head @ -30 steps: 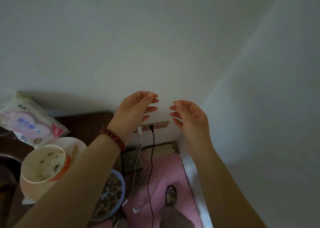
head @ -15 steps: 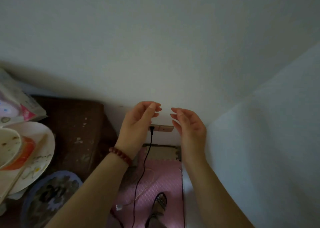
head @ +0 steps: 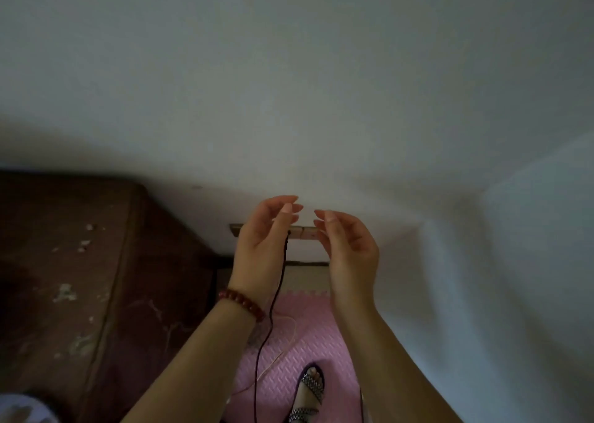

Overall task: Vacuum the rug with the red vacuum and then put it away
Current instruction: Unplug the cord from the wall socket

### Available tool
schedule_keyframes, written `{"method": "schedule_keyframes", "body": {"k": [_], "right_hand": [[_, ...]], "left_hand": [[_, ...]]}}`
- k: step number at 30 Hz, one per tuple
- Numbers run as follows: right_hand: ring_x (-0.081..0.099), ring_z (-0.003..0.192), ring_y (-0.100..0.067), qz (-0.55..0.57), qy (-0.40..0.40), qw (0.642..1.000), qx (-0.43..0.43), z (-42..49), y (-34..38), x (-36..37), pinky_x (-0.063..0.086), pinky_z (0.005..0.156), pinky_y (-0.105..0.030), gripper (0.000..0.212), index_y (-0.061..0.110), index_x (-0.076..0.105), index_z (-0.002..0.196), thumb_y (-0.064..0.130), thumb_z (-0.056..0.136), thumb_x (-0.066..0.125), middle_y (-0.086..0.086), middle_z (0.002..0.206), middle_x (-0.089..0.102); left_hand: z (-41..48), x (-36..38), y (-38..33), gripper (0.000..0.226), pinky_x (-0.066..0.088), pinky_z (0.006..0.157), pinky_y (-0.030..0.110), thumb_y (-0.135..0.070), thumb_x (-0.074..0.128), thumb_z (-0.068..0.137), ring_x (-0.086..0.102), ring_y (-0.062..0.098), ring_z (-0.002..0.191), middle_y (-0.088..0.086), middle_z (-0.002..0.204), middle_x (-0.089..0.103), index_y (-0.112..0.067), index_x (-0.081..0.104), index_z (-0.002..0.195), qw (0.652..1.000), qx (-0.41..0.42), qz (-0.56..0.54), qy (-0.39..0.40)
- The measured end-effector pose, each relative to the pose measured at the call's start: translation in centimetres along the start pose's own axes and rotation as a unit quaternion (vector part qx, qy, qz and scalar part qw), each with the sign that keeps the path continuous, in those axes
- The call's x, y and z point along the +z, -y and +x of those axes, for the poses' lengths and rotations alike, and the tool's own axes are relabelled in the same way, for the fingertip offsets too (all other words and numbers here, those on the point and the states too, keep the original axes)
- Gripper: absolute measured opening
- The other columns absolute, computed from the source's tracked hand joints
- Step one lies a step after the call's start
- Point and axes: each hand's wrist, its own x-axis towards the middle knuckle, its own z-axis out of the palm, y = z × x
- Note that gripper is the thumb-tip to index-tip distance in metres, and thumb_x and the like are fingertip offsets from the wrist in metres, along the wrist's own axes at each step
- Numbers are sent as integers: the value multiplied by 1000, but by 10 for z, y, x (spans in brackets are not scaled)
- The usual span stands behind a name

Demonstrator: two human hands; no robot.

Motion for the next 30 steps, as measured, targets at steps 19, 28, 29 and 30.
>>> {"method": "schedule_keyframes", "body": {"k": [19,28,29,30], "right_hand": [[65,97,-18,-182,-14,976,115,75,-169,-15,51,95,-39,22,9,71,108,13,87,66,-8,107,70],[61,106,-21,-261,47,953,143,89,-202,-19,44,103,-34,29,5,68,112,19,87,67,-11,116,67],[61,107,-21,-265,54,951,147,89,-206,-21,44,103,-33,28,4,69,111,19,87,67,-11,116,67],[61,107,-20,-261,58,951,153,88,-209,-22,44,103,-32,28,3,69,110,18,87,68,-12,116,67]], "left_hand": [[70,-23,185,13,46,89,23,-15,50,95,55,15,98,5,115,60,-17,58,105,965,-139,221,-17],[85,-30,202,31,41,99,29,-9,46,95,54,24,112,11,127,57,-6,56,124,955,-191,225,-29],[87,-32,202,31,43,101,33,-8,46,94,55,25,112,14,128,57,-6,56,124,953,-199,227,-18],[90,-33,203,32,44,102,36,-7,47,94,55,27,113,14,127,58,-6,57,124,948,-207,240,-9]]}}
